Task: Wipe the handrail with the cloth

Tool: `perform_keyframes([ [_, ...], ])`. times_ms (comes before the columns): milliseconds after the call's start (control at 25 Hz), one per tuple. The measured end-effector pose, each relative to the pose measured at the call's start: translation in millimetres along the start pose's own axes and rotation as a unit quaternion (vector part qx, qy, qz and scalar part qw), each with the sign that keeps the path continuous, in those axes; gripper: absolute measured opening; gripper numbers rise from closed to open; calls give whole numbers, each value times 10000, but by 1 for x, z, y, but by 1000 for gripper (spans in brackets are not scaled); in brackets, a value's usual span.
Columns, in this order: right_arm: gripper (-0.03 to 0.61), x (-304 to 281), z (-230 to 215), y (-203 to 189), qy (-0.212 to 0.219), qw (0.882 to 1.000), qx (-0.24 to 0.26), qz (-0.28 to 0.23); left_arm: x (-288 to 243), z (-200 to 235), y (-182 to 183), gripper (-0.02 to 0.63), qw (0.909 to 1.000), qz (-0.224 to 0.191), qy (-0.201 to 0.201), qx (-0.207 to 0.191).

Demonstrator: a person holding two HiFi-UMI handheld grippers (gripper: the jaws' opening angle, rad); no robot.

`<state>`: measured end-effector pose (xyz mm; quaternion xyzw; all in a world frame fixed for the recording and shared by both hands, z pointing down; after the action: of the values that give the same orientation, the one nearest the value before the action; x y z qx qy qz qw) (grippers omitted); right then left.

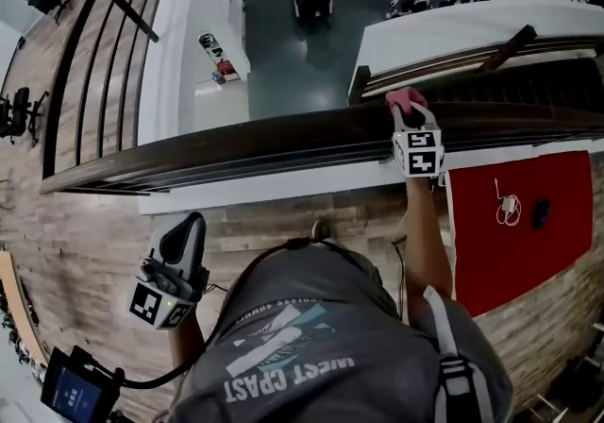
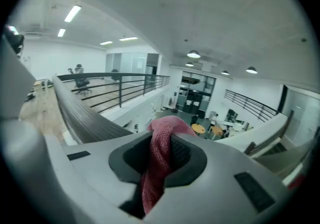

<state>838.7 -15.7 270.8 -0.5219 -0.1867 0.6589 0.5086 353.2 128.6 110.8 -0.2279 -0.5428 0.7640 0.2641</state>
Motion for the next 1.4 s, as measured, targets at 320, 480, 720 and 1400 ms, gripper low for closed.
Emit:
perform_keyframes([
  [320, 41, -8, 82, 41, 1540, 9838, 714, -578, -28, -16, -10, -1, 9995, 60, -298, -6],
  [480, 41, 11, -33, -45, 443, 9987, -203, -160, -35, -15, -11, 0, 9993, 51, -370, 47],
  [720, 41, 38, -126, -99, -842, 9872, -1343, 177, -28, 13, -8, 0, 9996, 102, -249, 16],
  [1400, 41, -20, 81, 48, 589, 9978, -227, -196, 27, 62, -8, 0, 9992, 113, -243, 303],
])
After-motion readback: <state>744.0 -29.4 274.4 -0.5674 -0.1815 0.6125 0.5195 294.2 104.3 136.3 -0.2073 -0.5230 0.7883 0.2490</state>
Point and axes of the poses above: the fingertips, and each gripper's own axes: x backward along the fingers, z to its left, y out of its top, the point moved 9 cm from there along x, backward along the fingers, and after that the axes turned 13 degrees about x, right-handed, at the moved point
